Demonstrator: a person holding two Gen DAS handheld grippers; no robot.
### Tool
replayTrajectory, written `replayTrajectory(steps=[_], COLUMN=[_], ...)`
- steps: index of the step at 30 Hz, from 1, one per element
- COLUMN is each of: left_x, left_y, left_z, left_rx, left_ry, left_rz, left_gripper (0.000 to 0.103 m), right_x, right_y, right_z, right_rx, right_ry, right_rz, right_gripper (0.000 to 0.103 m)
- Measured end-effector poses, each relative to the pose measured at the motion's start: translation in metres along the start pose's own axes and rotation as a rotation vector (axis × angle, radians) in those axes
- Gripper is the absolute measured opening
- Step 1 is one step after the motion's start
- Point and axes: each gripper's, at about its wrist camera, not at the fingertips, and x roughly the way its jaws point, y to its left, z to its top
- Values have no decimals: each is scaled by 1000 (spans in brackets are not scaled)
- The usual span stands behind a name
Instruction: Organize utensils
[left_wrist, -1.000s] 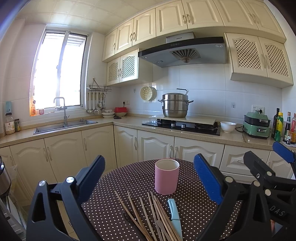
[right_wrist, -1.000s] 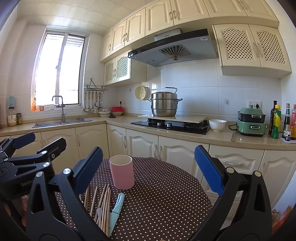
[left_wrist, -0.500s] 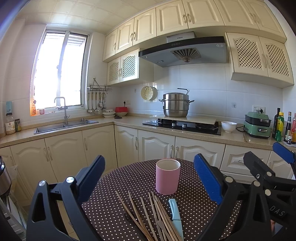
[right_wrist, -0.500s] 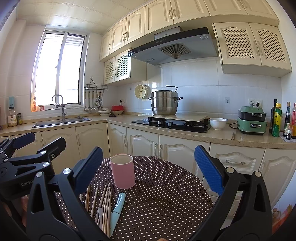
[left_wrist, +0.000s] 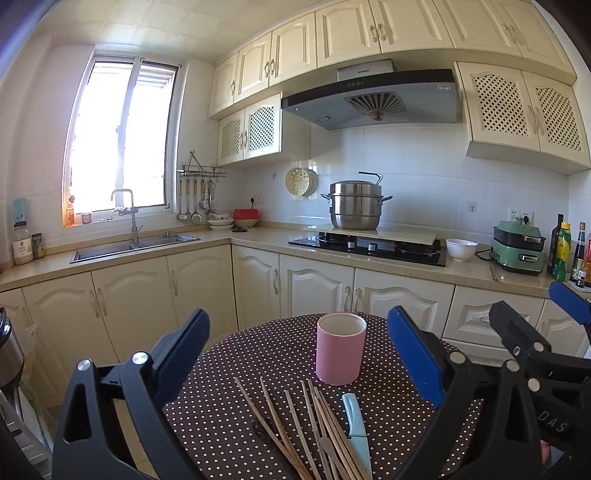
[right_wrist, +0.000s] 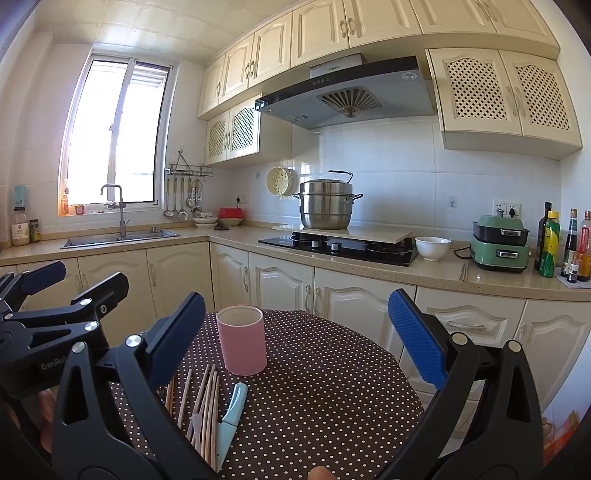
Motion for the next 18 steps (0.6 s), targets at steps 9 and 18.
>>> replayTrajectory(steps=[9,18], left_x=[13,36], left_y=[6,15], left_z=[-5,-9], left_rx=[-7,-5], left_ry=[38,103], left_rz=[25,1], left_gripper=[95,95], right_x=[18,36], right_y=[6,12], right_z=[-7,-12], right_rx=[3,-14], right_ry=[60,106], right_rz=[19,30], right_gripper=[97,97])
